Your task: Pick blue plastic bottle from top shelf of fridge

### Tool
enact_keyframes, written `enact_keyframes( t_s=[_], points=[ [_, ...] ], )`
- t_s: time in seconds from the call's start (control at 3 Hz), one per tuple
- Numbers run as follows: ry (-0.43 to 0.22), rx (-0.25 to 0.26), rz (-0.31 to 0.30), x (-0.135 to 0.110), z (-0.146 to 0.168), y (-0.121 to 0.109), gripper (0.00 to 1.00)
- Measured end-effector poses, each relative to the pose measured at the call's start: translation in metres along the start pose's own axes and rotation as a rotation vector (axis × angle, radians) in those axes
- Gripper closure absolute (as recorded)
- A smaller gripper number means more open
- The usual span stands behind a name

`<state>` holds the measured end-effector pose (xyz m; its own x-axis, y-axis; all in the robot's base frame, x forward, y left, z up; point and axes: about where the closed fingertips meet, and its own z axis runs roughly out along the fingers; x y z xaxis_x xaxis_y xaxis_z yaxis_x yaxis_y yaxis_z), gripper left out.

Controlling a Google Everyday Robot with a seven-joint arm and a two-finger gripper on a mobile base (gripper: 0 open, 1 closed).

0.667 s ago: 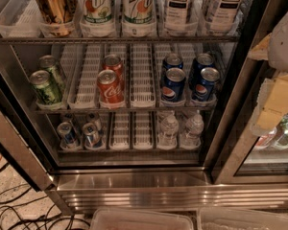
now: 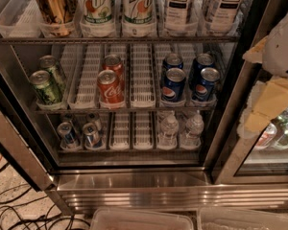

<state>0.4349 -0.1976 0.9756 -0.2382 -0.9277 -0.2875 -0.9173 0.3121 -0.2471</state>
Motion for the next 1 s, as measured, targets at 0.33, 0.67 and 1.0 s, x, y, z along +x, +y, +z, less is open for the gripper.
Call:
enact_keyframes(
  t_s=[0.33,0.67,1.0],
  points=[
    [-0.152,0.016,0.089,-0.036,0.004,0.021,0.00],
    [-0.316,0.029,0.209,-0.067,0.010,0.044,0.00],
    [-0.432,0.050,0.268,-0.084,0.030,0.075,0.00]
  ],
)
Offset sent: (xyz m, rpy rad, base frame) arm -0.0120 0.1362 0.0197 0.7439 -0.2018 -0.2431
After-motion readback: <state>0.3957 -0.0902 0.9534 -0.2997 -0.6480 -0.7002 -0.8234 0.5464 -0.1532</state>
